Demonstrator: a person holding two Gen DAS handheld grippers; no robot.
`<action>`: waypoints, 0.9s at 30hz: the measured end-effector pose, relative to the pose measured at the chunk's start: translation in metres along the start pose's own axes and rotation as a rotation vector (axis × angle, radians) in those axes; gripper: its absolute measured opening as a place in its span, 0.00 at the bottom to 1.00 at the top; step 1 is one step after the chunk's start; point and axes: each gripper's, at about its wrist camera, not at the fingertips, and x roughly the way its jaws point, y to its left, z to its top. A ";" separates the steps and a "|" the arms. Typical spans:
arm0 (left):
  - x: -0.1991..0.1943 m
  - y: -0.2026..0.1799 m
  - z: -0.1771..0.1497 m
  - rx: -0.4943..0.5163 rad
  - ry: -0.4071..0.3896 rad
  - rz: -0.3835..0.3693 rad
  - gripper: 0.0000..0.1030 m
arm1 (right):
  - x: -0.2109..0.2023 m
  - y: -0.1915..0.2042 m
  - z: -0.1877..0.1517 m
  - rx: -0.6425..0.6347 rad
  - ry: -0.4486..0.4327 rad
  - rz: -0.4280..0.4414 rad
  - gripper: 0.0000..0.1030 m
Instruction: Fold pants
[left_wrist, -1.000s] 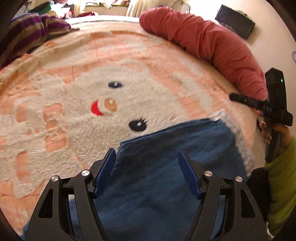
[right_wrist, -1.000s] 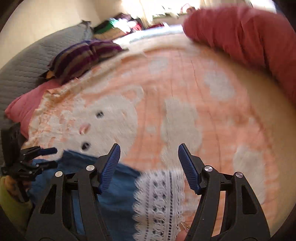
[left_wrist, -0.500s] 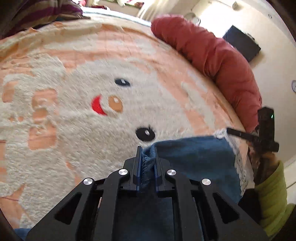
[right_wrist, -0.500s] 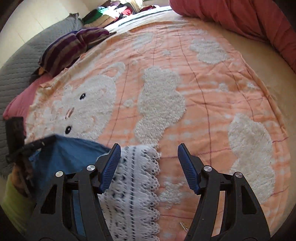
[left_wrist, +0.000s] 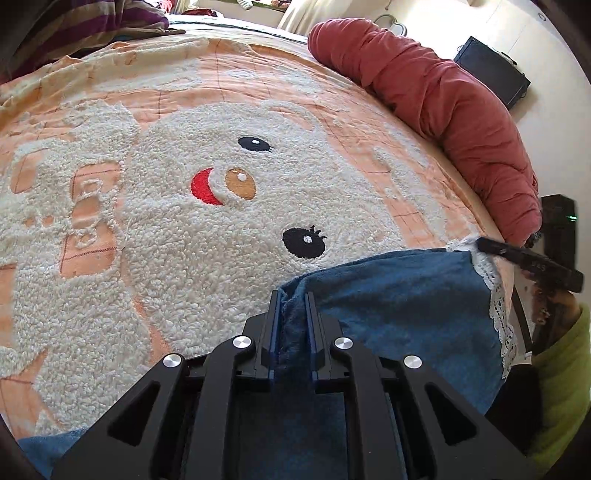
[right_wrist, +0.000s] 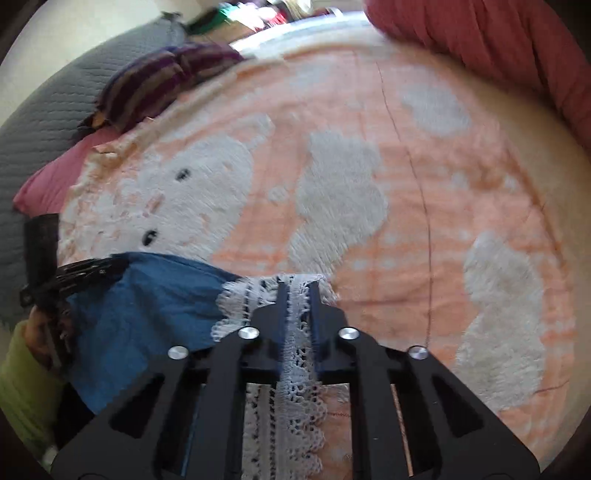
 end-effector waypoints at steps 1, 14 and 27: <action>0.001 0.000 0.000 0.000 0.001 0.001 0.10 | -0.007 0.004 0.000 -0.016 -0.029 0.015 0.03; 0.001 0.004 0.001 0.000 0.007 0.008 0.16 | 0.011 -0.033 -0.004 0.146 -0.004 0.013 0.32; 0.002 -0.005 0.001 0.032 0.004 0.033 0.09 | 0.041 -0.002 -0.007 0.015 0.087 0.059 0.13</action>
